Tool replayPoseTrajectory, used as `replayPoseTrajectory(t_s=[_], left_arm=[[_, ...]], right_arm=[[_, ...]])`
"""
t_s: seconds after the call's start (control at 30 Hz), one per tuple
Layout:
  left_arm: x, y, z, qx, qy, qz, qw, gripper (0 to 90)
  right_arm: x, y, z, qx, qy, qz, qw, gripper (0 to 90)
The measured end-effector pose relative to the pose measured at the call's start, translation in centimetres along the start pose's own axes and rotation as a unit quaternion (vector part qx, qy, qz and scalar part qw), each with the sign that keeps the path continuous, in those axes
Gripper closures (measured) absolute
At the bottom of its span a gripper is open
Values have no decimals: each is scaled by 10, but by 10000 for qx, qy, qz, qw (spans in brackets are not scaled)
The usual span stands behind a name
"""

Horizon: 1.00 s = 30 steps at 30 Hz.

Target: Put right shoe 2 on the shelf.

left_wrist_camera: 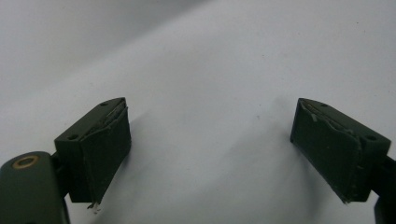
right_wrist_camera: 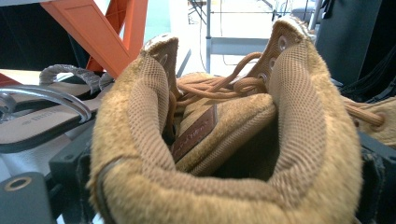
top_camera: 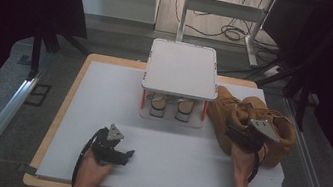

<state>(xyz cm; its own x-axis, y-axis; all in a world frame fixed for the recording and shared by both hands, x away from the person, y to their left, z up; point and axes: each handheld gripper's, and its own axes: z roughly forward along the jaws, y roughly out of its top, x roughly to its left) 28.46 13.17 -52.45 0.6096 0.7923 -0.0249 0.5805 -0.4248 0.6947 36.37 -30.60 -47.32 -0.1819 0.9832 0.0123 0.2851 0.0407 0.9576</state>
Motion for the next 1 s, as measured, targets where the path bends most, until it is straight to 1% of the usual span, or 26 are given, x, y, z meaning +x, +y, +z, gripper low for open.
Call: replayPoseTrajectory(t_s=[0.13,0.2,0.33,0.43,0.5,0.53,0.6,0.83,1.0], left_arm=[[0,0,0,1,0,1,10000,120],[0,0,0,0,-1,-1,10000,120],[0,0,0,1,-2,0,10000,120],[0,0,0,2,-1,0,10000,120],[0,0,0,1,-3,-1,10000,120],[0,0,0,1,-2,-1,10000,120],[0,0,0,0,-3,-3,10000,120],[0,0,0,0,-3,-4,10000,120],[0,0,0,0,-3,-6,10000,120]], right_arm=[[1,1,5,79,-57,-57,9999,78],[1,1,5,82,-55,-51,9999,115],[0,1,1,76,-66,-110,9999,264],[2,1,-1,101,-174,-214,9996,383],[3,1,-1,97,-232,-243,9994,430],[5,1,-2,100,-271,-304,9991,451],[6,1,-2,96,-287,-329,9990,459],[9,2,-4,61,-354,-270,9990,503],[12,7,-7,33,-398,-368,9985,512]])
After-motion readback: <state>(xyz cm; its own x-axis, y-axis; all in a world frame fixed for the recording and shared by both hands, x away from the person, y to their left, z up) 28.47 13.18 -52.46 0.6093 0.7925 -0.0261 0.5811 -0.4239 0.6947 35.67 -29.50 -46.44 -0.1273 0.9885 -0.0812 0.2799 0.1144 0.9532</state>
